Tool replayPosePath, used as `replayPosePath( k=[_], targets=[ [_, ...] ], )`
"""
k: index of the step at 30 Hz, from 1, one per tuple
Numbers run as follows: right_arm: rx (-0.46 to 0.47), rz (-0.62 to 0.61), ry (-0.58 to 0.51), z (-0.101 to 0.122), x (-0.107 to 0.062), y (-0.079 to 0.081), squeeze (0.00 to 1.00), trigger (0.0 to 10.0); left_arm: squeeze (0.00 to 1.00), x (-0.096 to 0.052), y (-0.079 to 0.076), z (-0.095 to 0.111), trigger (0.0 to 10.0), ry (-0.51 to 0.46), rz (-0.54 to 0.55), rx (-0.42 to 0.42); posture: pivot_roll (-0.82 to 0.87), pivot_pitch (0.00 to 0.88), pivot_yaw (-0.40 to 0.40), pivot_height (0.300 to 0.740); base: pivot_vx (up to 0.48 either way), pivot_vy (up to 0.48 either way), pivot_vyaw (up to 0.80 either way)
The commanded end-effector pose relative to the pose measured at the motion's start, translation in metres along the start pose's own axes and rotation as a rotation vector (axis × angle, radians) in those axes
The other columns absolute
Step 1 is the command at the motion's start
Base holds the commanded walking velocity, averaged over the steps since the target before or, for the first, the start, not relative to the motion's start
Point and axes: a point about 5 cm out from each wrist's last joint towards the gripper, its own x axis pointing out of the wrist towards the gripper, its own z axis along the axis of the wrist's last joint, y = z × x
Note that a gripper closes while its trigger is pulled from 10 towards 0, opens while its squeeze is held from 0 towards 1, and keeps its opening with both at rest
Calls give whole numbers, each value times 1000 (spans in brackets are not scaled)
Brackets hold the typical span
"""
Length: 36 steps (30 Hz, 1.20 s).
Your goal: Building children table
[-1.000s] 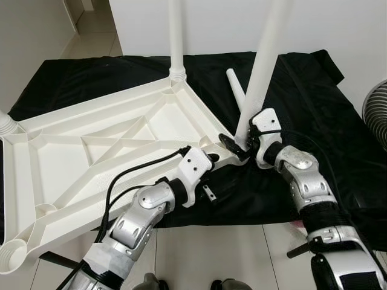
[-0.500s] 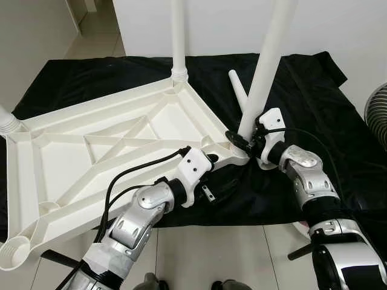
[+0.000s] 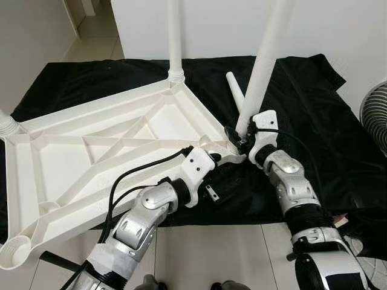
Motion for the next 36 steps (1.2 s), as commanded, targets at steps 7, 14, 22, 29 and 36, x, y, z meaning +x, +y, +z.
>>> replayPosePath(
  k=[7, 14, 22, 29, 36],
  targets=[
    [109, -290, 79, -19, -11, 8, 0, 10000, 0, -4, -3, -8, 10000, 33, -30, -16, -129, 79, 37, 740, 0, 0, 0],
    [156, -485, 21, 0, -12, 26, 0, 10000, 0, -4, -3, -8, 10000, 32, -25, -19, -125, 85, 31, 740, 0, 0, 0],
    [164, -457, -23, 5, -11, 20, 1000, 10000, 0, -5, -5, -9, 10000, 35, -24, -23, -123, 90, 33, 740, 0, 0, 0],
    [137, -353, -62, 15, -9, 12, 1000, 10000, 0, -5, -4, -8, 10000, 35, -17, -24, -120, 98, 30, 740, 0, 0, 0],
    [121, -196, -62, 19, -14, 11, 0, 10000, 0, -5, 1, -9, 10000, 42, 11, -10, -117, 100, 30, 740, 0, 0, 0]
  ],
)
